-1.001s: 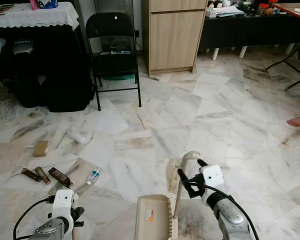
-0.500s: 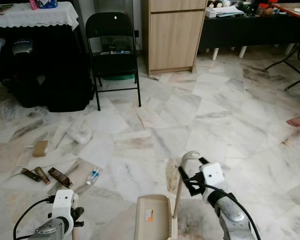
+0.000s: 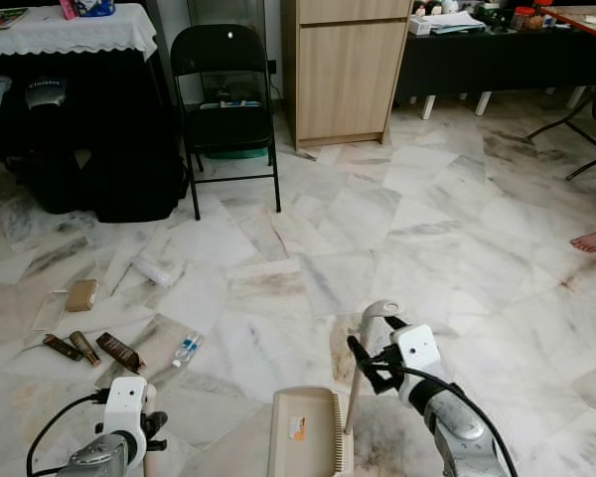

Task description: Sweep floor

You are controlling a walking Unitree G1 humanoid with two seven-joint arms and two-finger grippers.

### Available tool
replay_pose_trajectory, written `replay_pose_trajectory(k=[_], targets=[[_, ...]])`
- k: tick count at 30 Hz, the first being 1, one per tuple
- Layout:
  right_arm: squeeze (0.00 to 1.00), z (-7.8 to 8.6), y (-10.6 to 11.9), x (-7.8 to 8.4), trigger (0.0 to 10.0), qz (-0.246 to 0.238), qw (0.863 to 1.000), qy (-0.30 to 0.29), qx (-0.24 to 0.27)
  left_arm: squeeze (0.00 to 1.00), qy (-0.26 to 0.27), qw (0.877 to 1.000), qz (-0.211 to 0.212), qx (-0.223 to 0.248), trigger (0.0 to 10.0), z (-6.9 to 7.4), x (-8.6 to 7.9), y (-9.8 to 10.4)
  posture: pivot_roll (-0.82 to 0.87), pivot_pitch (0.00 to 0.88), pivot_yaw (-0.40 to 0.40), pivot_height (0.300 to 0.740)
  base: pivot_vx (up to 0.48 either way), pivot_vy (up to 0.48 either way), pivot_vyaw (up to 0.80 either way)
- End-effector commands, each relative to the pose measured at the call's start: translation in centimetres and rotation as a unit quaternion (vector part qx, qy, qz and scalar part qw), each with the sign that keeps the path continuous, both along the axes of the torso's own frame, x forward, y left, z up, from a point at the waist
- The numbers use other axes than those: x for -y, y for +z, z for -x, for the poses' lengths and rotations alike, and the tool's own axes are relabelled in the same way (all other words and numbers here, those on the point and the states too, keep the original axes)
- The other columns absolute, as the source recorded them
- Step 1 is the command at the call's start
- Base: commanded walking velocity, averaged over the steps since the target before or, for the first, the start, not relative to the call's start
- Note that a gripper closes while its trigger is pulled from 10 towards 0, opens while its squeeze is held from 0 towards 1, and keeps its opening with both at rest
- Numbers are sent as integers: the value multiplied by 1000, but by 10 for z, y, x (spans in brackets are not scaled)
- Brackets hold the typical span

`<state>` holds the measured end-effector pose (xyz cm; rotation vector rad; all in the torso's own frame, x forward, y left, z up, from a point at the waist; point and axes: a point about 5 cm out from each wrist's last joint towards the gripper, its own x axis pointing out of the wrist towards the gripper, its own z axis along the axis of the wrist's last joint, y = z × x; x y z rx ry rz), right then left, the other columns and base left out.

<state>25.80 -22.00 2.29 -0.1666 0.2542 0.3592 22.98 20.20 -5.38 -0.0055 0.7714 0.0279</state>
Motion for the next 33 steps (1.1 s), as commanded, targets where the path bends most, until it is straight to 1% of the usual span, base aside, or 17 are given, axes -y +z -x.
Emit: replay_pose_trajectory(k=[1, 13, 17, 25, 30, 31, 33], targets=[[0, -3, 4, 5, 10000, 13, 1000, -10, 13, 0, -2, 1000, -3, -10, 10000, 5, -1, -3, -148, 0, 14, 740, 0, 0, 0], [0, -4, 3, 3, 10000, 25, 999, -13, 15, 0, -8, 1000, -6, -12, 10000, 5, 0, -4, -147, 0, 14, 740, 0, 0, 0], [0, -7, 3, 9, 10000, 46, 998, -44, 24, 0, -7, 1000, -6, -12, 10000, 5, -1, -4, -145, 0, 14, 740, 0, 0, 0], [0, -10, 0, 9, 10000, 51, 997, -58, 20, 0, -8, 1000, -6, -13, 10000, 6, 0, -4, -143, 0, 14, 740, 0, 0, 0], [0, -8, -5, -3, 10000, 21, 999, -31, 6, 0, -7, 1000, -7, -13, 10000, 7, -1, -4, -139, 0, 15, 740, 0, 0, 0], [0, -7, -6, -8, 10000, 9, 1000, -15, 1, 0, -7, 1000, -8, -14, 10000, 7, -2, -5, -140, 0, 15, 740, 0, 0, 0], [0, -7, -7, -12, 10000, 7, 1000, -2, -1, 0, -7, 1000, -8, -14, 10000, 8, -2, -5, -140, 0, 15, 740, 0, 0, 0]])
